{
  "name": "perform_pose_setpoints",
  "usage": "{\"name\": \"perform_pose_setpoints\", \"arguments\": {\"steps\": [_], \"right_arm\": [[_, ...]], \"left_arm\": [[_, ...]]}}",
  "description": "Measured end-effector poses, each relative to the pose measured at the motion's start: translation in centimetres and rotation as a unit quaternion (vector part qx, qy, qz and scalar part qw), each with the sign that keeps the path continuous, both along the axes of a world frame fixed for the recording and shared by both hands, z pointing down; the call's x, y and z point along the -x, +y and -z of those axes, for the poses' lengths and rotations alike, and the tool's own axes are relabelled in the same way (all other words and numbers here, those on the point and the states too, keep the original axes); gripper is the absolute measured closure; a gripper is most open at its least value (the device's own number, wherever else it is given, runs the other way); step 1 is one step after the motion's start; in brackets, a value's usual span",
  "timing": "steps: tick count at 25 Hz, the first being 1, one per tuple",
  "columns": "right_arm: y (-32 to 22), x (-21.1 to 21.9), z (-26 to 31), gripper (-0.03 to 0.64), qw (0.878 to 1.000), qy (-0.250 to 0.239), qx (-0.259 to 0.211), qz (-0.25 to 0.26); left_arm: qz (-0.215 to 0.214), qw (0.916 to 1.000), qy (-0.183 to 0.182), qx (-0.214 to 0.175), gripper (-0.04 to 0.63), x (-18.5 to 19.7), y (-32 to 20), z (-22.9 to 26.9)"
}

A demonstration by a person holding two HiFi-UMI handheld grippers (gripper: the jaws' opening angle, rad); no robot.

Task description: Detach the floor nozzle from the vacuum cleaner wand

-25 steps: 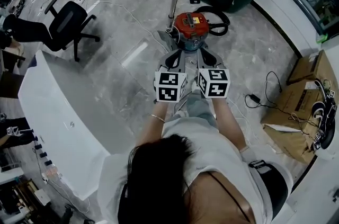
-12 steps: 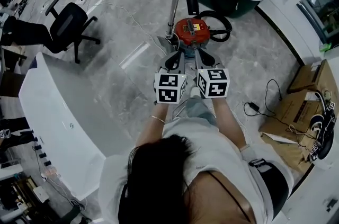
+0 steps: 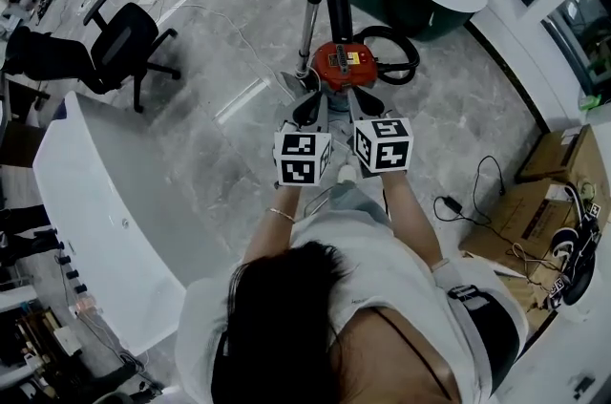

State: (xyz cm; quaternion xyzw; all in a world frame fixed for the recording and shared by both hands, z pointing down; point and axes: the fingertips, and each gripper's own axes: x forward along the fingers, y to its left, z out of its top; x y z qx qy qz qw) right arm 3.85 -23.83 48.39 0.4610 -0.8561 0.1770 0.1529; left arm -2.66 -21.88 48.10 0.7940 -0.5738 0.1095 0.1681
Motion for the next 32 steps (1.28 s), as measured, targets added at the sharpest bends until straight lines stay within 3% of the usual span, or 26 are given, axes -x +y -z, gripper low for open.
{"name": "perform_pose_setpoints", "arguments": {"steps": [15,24,32], "right_arm": [[-5.6,-1.6,1.0,0.601,0.999,-0.041,-0.003,0.031],[-7.5,-1.3,0.6,0.600,0.996,-0.041,0.006,0.084],[-9.3,-1.6,0.5,0.600,0.994,-0.047,0.008,0.098]], "left_arm": [[0.032,0.9991,-0.020,-0.018,0.591,-1.0,-5.2,1.4],[0.053,0.9980,-0.024,-0.024,0.592,-1.4,-7.1,1.2],[0.074,0.9964,-0.026,-0.030,0.591,-1.3,-8.6,1.1]]}}
